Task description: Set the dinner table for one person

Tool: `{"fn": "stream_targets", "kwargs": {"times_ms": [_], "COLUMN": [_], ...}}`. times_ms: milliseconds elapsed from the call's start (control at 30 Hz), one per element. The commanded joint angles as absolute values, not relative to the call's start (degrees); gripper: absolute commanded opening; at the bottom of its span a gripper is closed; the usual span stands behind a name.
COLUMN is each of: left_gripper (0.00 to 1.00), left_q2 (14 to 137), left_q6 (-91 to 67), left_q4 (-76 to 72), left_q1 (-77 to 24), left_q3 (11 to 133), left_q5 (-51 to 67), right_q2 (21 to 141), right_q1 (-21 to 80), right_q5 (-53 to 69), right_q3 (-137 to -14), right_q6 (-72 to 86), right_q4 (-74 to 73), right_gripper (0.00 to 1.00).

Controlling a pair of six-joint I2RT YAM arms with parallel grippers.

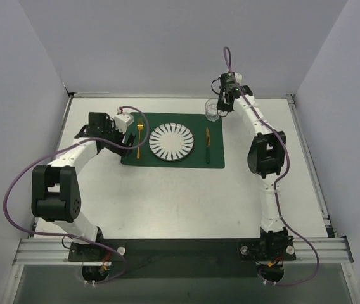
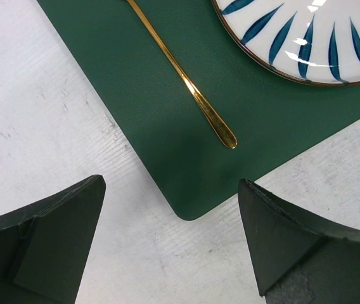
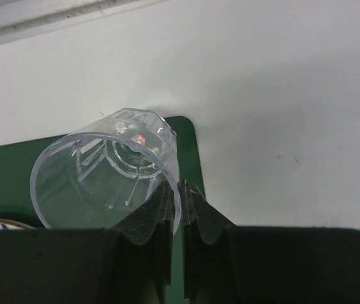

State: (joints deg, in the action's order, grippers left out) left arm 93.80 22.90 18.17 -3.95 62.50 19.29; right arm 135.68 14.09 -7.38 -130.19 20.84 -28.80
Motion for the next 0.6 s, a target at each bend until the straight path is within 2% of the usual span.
{"fn": "stream_targets", "kwargs": {"times_ms": [0,567], "left_gripper": [0.97,0.97], "left_q2": [93.8,93.7], "left_q6": [23.5,23.3], "left_q4": [17.9,17.6], "left_q1": [-3.3,-3.1], "left_q3": [63.5,63.3], "left_q5": [19.9,20.7], "right_q2": [137.6,135.4], "right_q1": [14.7,17.5], "right_q5": [-10.6,-11.4], "right_q3": [-132.9,-130.3], "right_q6": [21.7,21.5], "right_q4": [-27.7,-27.9], "right_gripper": [0.00,0.00]}}
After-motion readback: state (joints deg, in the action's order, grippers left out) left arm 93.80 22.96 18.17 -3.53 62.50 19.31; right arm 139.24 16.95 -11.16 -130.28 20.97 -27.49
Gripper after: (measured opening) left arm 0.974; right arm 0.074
